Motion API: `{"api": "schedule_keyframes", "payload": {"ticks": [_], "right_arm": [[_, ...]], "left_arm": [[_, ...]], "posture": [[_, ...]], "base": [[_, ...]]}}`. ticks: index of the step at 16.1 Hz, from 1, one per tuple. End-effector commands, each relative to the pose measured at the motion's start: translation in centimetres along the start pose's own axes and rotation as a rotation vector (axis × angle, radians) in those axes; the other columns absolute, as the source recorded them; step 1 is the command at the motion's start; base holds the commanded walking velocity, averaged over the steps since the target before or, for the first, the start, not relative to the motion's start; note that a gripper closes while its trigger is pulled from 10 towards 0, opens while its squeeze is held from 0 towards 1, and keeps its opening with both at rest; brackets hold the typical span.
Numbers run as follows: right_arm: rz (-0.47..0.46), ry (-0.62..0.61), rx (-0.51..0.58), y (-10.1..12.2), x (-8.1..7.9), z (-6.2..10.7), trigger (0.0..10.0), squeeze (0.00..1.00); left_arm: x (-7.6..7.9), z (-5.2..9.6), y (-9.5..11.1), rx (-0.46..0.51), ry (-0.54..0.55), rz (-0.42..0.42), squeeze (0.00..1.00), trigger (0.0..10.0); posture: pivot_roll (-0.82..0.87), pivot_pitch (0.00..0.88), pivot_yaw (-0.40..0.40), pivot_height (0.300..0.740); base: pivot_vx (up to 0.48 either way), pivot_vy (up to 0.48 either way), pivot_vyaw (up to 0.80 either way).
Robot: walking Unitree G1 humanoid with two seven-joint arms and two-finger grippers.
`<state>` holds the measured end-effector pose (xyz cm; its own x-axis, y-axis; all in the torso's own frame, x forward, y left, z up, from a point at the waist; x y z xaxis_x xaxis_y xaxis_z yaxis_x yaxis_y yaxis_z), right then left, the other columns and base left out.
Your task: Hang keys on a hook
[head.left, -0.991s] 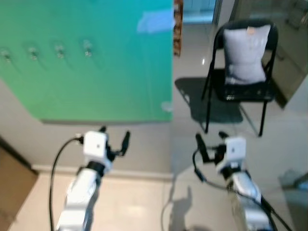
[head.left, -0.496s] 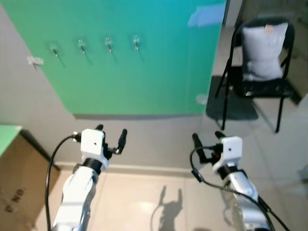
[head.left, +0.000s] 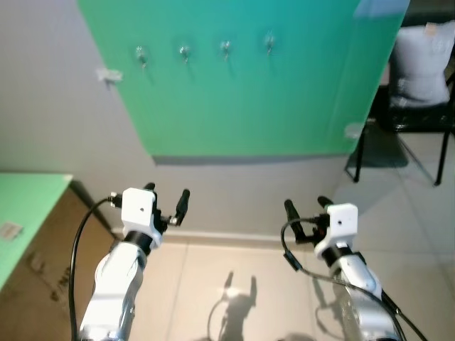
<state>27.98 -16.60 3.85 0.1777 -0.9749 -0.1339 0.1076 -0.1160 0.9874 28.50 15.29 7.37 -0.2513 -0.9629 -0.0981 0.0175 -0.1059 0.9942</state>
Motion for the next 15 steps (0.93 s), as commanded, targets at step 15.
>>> {"api": "schedule_keyframes", "payload": {"ticks": [15], "right_arm": [[0.024,0.073,-0.043,-0.6,-0.8,-0.5,10.0,0.0]], "left_arm": [[-1.3,0.3,0.0,-0.018,0.066,-0.059,0.0,10.0]], "posture": [[-0.15,0.0,0.095,0.74]], "base": [[0.0,0.48,0.0]]}}
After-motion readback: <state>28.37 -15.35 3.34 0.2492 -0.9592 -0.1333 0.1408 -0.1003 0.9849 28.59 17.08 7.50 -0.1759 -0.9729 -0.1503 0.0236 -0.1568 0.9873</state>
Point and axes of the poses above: a point about 5 cm out from each wrist's last joint towards the gripper, its own z axis pointing back from the gripper into the wrist, its own y axis along the axis of the wrist's last joint, x = y × z, the point moved 3 cm from there along -z, pointing out of the wrist towards the gripper, and after that the axes turned 6 degrees about -z, right-handed, at the moved point
